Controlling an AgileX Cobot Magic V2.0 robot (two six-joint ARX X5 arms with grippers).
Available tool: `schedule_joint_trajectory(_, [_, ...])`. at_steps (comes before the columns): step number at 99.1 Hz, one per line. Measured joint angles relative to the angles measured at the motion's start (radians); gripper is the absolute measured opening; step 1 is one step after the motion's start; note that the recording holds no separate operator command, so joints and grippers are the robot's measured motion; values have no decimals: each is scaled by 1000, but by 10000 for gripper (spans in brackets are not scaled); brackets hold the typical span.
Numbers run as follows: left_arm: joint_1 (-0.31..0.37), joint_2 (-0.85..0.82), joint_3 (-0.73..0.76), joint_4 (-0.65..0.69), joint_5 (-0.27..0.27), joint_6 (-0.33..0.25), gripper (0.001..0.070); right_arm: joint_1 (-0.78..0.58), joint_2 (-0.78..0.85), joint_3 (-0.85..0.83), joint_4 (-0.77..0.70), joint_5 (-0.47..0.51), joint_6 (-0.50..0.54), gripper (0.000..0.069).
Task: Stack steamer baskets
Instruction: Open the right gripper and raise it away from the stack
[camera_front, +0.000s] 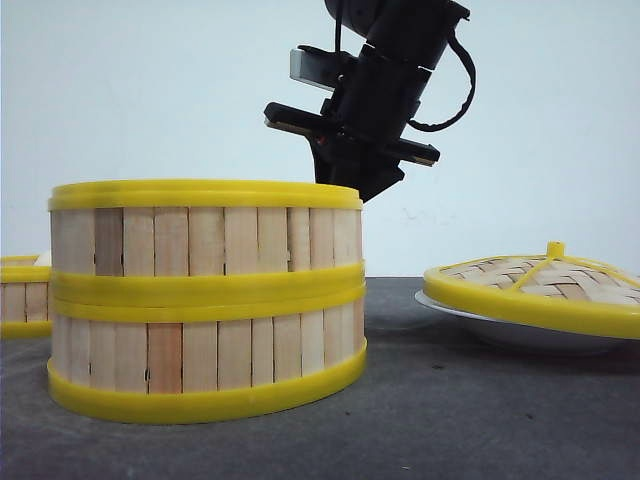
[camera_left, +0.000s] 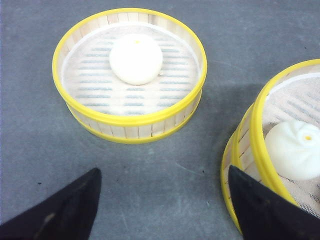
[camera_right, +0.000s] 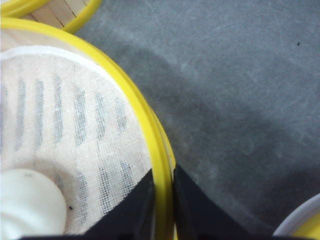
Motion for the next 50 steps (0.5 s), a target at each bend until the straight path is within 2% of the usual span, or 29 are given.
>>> schedule_joint_trajectory(38, [0, 0, 0, 0, 0, 0, 493, 0, 1, 0, 2, -2, 0, 38])
schedule_joint_trajectory(44, [0, 0, 0, 0, 0, 0, 493, 0, 1, 0, 5, -9, 2, 94])
schedule_joint_trajectory(50, [0, 0, 0, 0, 0, 0, 493, 1, 1, 0, 11, -12, 5, 215])
